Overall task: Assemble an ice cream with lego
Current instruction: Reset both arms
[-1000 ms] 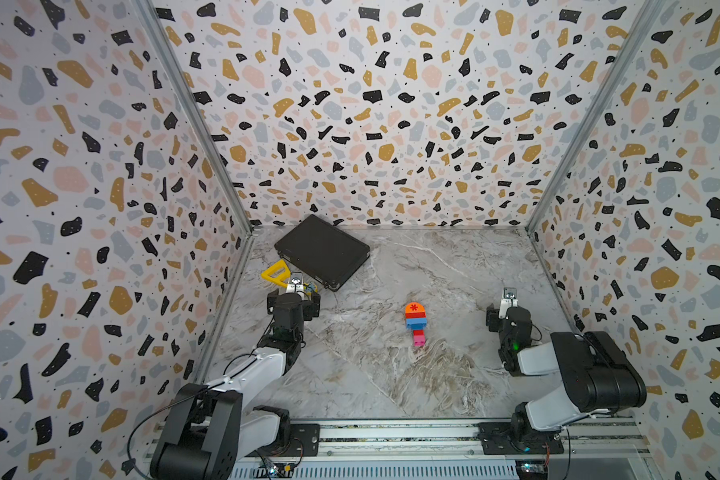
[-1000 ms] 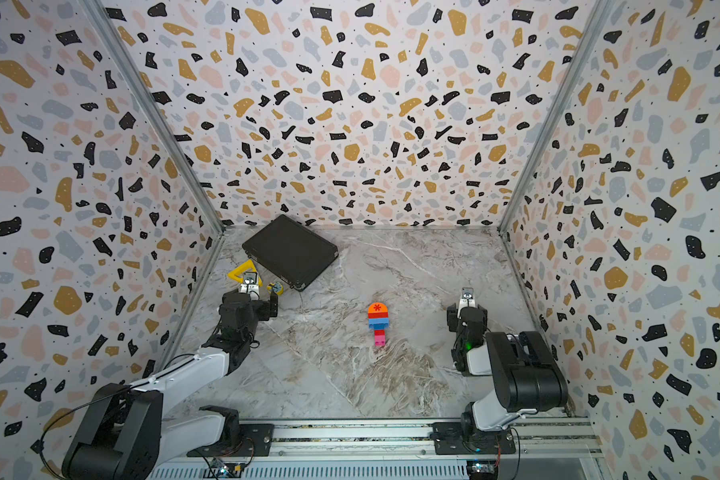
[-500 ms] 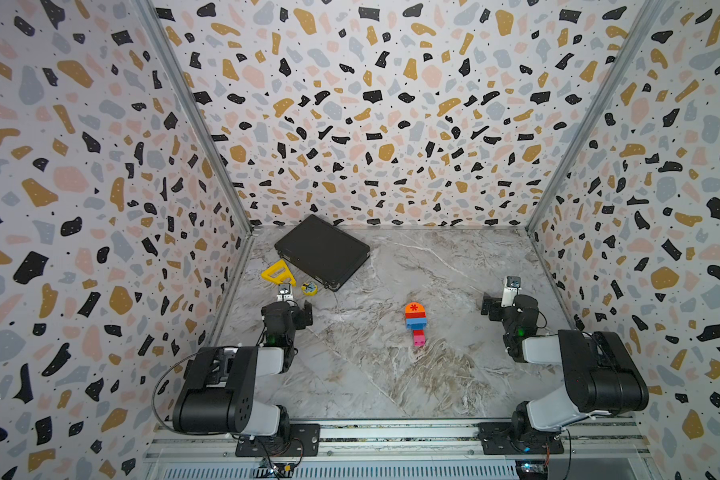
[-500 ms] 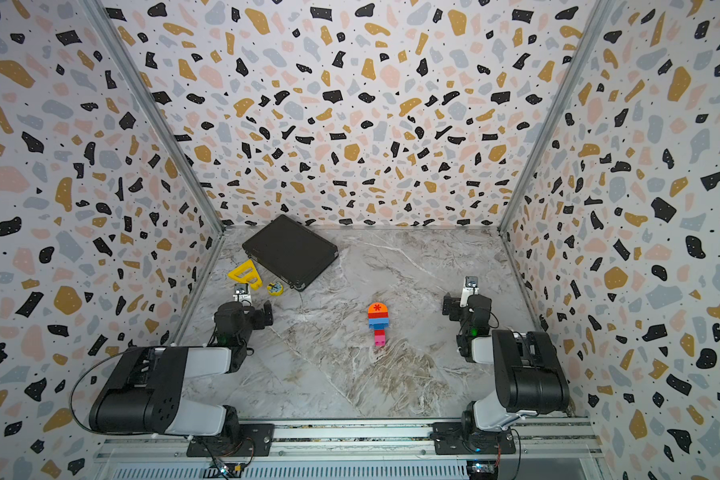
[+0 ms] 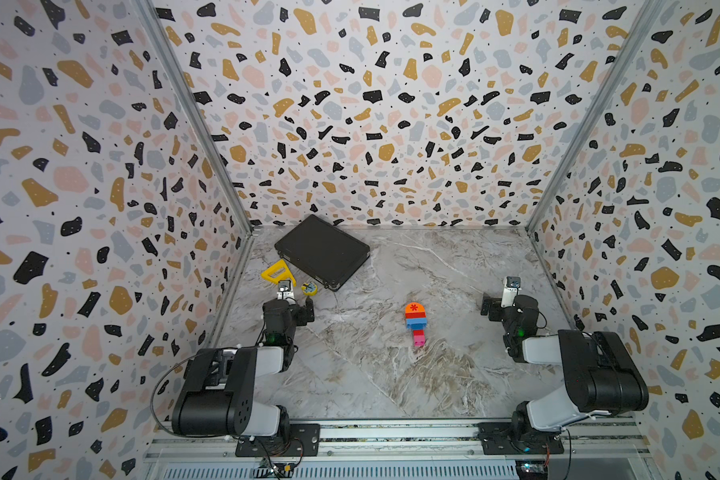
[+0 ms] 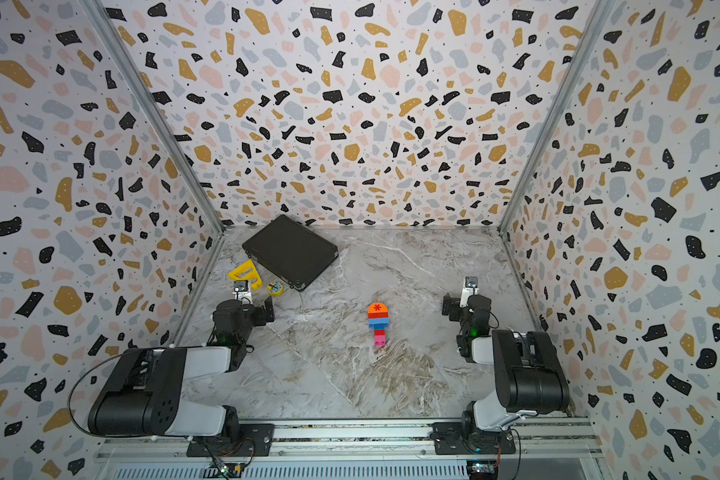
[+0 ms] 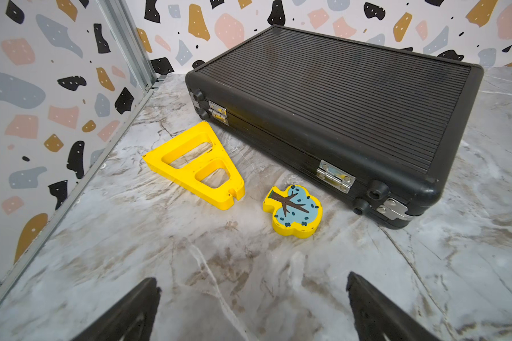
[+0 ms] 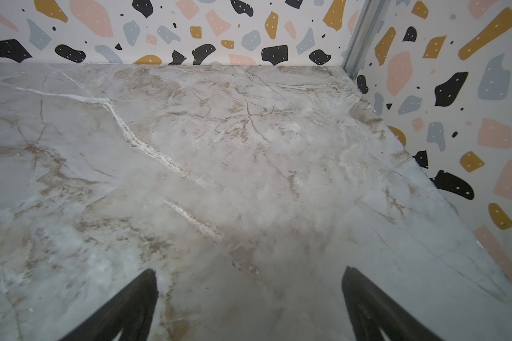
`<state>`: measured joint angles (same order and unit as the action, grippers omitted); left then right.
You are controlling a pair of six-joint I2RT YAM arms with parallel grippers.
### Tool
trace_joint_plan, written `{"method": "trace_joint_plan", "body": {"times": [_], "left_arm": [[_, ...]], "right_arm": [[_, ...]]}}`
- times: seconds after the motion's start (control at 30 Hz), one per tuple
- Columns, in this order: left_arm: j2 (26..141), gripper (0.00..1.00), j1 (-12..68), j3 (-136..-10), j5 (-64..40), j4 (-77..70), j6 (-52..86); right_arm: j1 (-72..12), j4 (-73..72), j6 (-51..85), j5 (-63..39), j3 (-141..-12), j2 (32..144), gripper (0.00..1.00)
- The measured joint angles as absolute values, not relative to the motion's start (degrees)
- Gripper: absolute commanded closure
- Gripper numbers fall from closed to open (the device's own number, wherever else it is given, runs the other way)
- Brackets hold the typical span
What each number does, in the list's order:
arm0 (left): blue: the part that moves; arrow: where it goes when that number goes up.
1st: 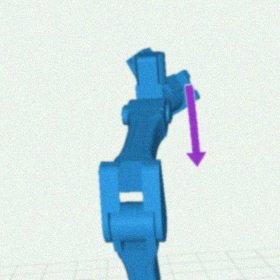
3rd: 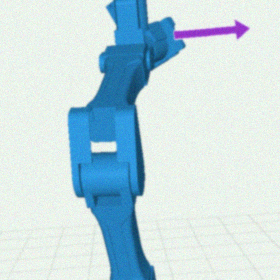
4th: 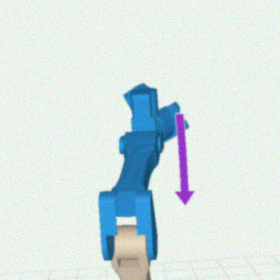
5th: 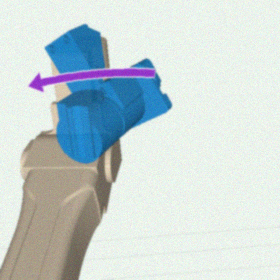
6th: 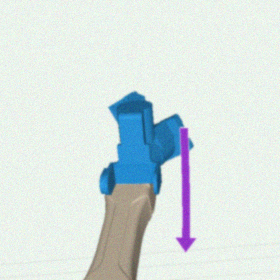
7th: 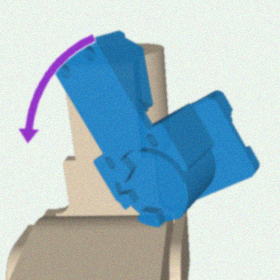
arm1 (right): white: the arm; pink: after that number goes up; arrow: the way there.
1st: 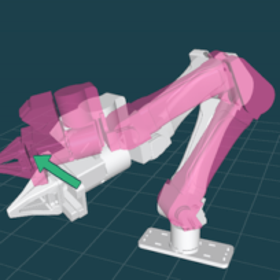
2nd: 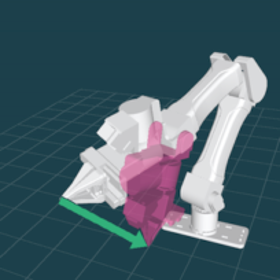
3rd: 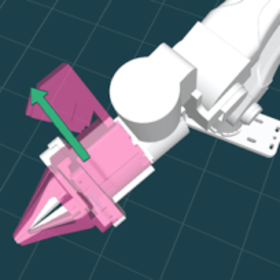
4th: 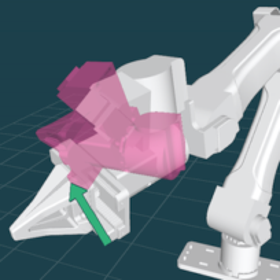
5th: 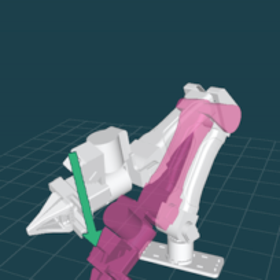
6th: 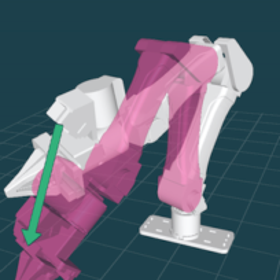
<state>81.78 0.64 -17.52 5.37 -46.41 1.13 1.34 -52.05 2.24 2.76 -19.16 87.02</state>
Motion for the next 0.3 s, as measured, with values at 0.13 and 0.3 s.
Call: {"method": "trace_joint_plan", "body": {"times": [0.13, 0.3], "left_arm": [[81.78, 0.01, 0.64, -17.52, 5.15, -46.41, 1.1], [81.78, 0.0, 0.64, -17.54, 4.4, -46.41, 1.08]], "right_arm": [[0.56, -50.3, 2.44, 5.45, -11.94, 73.87, 0.0], [0.4, -55.4, 2.76, 7.75, -9.21, 65.3, 0.0]]}}
